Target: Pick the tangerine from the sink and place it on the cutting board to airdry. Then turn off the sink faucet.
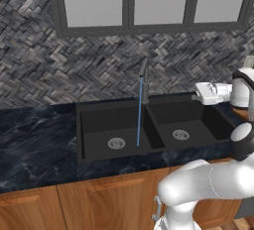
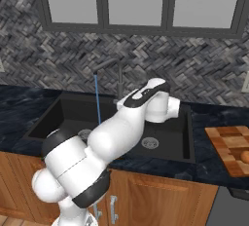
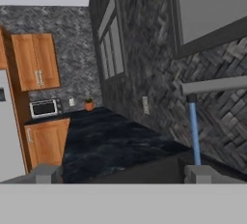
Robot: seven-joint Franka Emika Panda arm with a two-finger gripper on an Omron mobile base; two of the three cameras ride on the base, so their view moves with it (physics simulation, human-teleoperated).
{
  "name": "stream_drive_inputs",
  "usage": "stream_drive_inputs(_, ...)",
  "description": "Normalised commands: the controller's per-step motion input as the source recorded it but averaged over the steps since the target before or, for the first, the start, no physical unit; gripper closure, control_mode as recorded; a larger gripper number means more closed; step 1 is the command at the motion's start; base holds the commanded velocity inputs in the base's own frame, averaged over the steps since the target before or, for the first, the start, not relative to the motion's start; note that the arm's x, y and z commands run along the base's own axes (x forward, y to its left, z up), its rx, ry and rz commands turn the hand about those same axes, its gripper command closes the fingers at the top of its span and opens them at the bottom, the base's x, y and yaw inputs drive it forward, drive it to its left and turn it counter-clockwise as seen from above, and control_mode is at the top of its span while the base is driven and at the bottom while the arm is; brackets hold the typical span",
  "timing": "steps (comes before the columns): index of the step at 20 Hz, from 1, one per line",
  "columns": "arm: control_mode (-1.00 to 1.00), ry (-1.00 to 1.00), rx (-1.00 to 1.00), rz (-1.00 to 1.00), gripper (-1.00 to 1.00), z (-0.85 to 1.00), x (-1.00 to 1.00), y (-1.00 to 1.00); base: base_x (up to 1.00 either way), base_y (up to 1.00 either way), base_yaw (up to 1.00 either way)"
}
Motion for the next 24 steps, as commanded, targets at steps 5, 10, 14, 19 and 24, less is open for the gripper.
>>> stream_drive_inputs(5, -1.0, 0.0, 0.0, 0.15, -1.0, -0.03, 0.29, 0.0, 0.0, 0.0, 0.0)
stream_drive_inputs(10, -1.0, 0.0, 0.0, 0.1, -1.0, -0.07, 0.24, -0.06, 0.0, 0.0, 0.0)
stream_drive_inputs(14, -1.0, -0.03, 0.0, 0.0, -1.0, -0.15, 0.05, -0.09, 0.0, 0.0, 0.0)
stream_drive_inputs(19, -1.0, -0.07, 0.0, -0.02, -1.0, -0.08, 0.03, -0.02, 0.0, 0.0, 0.0)
stream_drive_inputs(24, -1.0, -0.06, 0.0, -0.02, -1.0, 0.0, 0.16, 0.01, 0.0, 0.0, 0.0)
